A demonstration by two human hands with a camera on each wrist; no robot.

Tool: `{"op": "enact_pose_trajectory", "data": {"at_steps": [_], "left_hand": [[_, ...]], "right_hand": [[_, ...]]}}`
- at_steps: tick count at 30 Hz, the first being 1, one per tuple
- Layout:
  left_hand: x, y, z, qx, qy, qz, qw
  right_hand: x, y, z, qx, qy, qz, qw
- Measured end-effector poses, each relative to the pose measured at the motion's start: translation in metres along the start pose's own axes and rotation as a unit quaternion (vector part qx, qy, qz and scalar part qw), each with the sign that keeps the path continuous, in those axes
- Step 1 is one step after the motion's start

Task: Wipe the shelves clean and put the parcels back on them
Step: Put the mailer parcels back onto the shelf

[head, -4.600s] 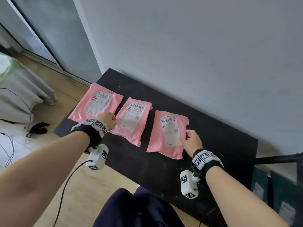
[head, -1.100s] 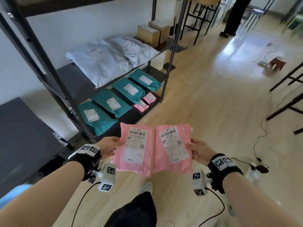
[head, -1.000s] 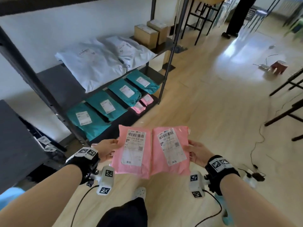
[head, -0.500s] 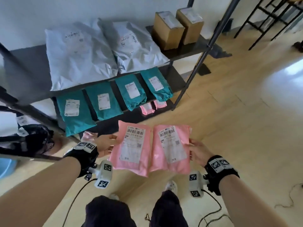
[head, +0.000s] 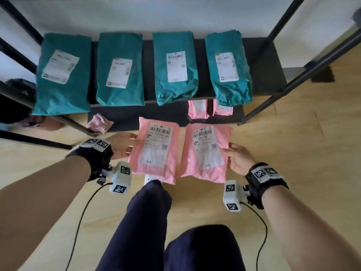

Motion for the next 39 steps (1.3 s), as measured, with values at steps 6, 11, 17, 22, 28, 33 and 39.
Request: {"op": "enact_pose_trajectory", "data": {"at_steps": [6, 11, 17, 22, 28, 33, 39], "left_hand": [[0.034, 0.002, 0.16, -0.019, 0.038, -0.026, 0.999], [0.058, -0.001, 0.268, -0.047, 0.036, -0.039, 0.997], [0.099, -0.009, 0.36, -0.069, 0.042, -0.03, 0.996], [0.131, 0.001, 0.396, -0.067, 0.044, 0.0, 0.997], [0.153, 0.024, 0.412, -0.079, 0.054, -0.002, 0.995], [0.151, 0.032, 0.425, -0.072, 0.044, -0.002, 0.996], [0.152, 0.042, 0.437, -0.079, 0.099, -0.016, 0.992]], "right_hand": [[-0.02, -0.004, 0.175, 0.044, -0.025, -0.028, 0.998], [-0.048, -0.006, 0.295, 0.087, -0.046, -0.043, 0.994], [-0.086, 0.0, 0.395, 0.1, -0.078, -0.032, 0.991], [-0.116, -0.009, 0.441, 0.086, -0.08, -0.037, 0.992], [-0.145, -0.022, 0.474, 0.084, -0.061, -0.05, 0.993], [-0.155, -0.029, 0.498, 0.105, -0.013, -0.11, 0.988], [-0.155, -0.035, 0.517, 0.141, 0.029, -0.181, 0.973]]}}
Point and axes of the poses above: each hand's wrist, its own z-axis towards the middle knuckle, its own x-axis out of the back of the hand, y = z × x, the point moved 4 cm from there along z, towards the middle knuckle, and after that the axes turned 2 degrees about y, right-handed, at the moved point
